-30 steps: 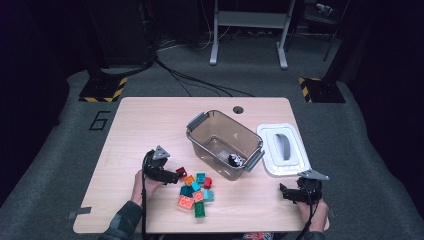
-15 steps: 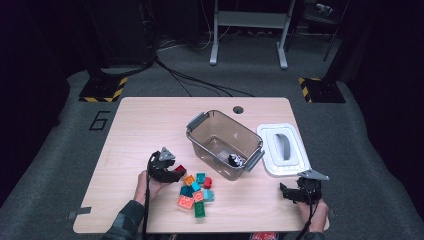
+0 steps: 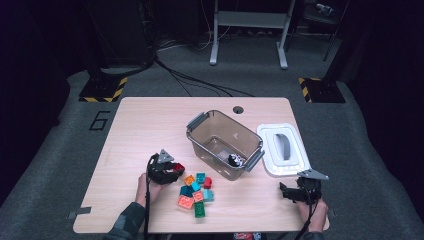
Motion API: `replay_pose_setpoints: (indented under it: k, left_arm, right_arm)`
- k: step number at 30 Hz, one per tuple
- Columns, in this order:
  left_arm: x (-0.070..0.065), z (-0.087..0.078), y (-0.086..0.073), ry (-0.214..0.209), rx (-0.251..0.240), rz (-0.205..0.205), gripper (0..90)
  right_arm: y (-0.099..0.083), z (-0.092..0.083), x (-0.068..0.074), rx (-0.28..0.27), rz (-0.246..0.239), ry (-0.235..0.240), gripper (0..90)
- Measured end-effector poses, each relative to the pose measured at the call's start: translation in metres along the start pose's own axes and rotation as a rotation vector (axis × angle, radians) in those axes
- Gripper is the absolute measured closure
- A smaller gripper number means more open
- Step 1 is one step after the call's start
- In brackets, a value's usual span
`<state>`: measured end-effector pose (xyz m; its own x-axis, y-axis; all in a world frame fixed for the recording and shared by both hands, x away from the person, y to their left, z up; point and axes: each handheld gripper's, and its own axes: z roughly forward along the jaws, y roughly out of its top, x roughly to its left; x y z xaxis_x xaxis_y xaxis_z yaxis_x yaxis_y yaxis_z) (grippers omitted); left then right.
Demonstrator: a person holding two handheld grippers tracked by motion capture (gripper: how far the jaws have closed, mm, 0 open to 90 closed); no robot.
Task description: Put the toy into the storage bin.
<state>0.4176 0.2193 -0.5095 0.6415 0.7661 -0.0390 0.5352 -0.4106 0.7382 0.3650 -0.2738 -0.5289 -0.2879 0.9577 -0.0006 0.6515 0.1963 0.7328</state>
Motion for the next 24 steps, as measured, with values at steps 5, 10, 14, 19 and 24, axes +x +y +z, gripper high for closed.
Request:
replay_pose_setpoints:
  k: [5, 10, 14, 19, 24]
  left_arm:
    - [0.003, -0.01, 0.006, -0.001, -0.011, 0.001, 59.2]
    - [0.008, -0.019, 0.012, 0.004, -0.012, -0.003, 59.2]
    - [0.01, -0.025, 0.018, -0.007, -0.018, -0.001, 59.2]
    - [0.012, -0.029, 0.03, -0.018, -0.017, 0.008, 59.2]
    - [0.011, -0.036, 0.042, -0.011, -0.031, 0.015, 59.2]
  right_arm:
    - [0.0, 0.0, 0.0, 0.003, 0.01, -0.004, 6.2]
    - [0.001, 0.001, 0.0, 0.003, 0.012, -0.007, 5.4]
    - [0.001, 0.002, 0.001, 0.005, 0.022, -0.019, 4.4]
    - [0.001, 0.001, 0.001, 0.007, 0.022, -0.02, 4.2]
    - [0.001, 0.002, 0.0, 0.025, 0.039, -0.033, 0.0]
